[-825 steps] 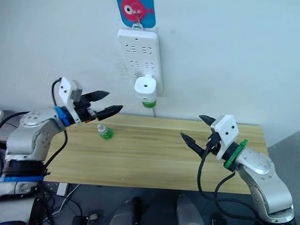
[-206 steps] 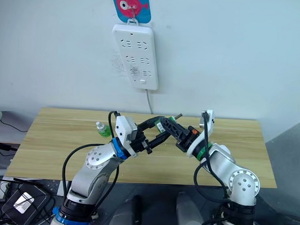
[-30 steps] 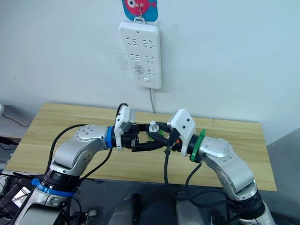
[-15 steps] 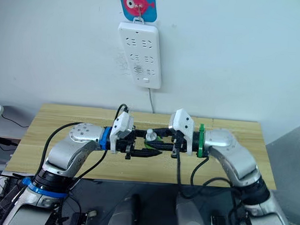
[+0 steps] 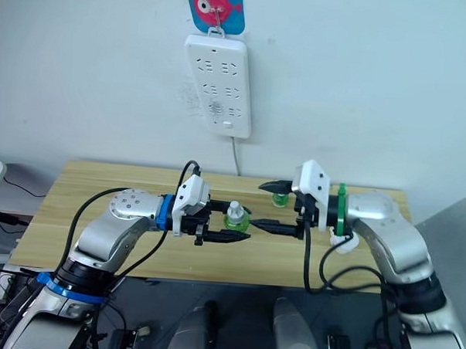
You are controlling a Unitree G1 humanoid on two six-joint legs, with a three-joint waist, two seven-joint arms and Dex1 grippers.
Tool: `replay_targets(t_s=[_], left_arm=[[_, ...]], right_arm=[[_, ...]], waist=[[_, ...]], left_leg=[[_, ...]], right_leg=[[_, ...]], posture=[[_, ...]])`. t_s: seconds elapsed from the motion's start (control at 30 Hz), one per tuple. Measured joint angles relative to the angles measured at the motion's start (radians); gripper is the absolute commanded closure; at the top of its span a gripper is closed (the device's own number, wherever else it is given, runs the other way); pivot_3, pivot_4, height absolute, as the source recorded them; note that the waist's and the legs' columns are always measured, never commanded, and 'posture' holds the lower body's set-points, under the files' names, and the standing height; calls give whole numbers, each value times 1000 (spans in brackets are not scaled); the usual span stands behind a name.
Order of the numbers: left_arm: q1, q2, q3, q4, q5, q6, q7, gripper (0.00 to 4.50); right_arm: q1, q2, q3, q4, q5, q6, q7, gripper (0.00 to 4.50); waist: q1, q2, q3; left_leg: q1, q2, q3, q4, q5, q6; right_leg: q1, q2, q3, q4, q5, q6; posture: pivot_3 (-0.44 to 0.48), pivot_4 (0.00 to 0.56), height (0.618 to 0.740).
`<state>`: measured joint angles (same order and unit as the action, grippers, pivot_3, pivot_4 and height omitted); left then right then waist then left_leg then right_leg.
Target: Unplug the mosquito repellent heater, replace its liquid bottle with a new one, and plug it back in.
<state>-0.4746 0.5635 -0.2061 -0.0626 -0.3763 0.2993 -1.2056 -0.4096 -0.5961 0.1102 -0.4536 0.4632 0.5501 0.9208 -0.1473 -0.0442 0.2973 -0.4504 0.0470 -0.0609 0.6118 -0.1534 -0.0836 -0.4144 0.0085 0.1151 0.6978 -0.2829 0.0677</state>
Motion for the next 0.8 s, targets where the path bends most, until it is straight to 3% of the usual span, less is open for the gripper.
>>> replay_targets(t_s=[0.17,0.4,0.53,0.7,0.8], left_arm=[[3,-39,2,29,25,-21,46,2175],[2,-95,-4,29,30,-14,97,2175],[-4,-109,-4,17,29,22,126,2175],[-10,-103,-4,-23,25,57,126,2175],[-8,-82,-4,-54,22,82,116,2175]], right_arm=[[121,72,-6,-219,-12,137,-243,481],[127,175,98,-261,-89,198,-433,481],[125,196,137,-238,-125,186,-461,1395],[124,205,145,-217,-130,159,-462,3293],[125,200,143,-204,-123,130,-426,3422]], waist=[[-9,0,0],[-29,0,-3],[-35,0,-4],[-40,0,-4],[-45,0,-5]], left_leg=[[0,0,1,1,1,0],[1,0,4,2,3,3],[1,0,4,2,3,3],[1,0,3,2,3,3],[1,0,3,2,3,3]], right_leg=[[0,0,2,0,0,0],[1,0,4,0,-1,3],[1,0,4,0,-1,3],[1,0,4,0,-1,3],[1,0,4,0,-1,3]], posture=[[-282,234,740],[-281,231,740],[-268,226,740],[-255,226,740],[-246,225,740]])
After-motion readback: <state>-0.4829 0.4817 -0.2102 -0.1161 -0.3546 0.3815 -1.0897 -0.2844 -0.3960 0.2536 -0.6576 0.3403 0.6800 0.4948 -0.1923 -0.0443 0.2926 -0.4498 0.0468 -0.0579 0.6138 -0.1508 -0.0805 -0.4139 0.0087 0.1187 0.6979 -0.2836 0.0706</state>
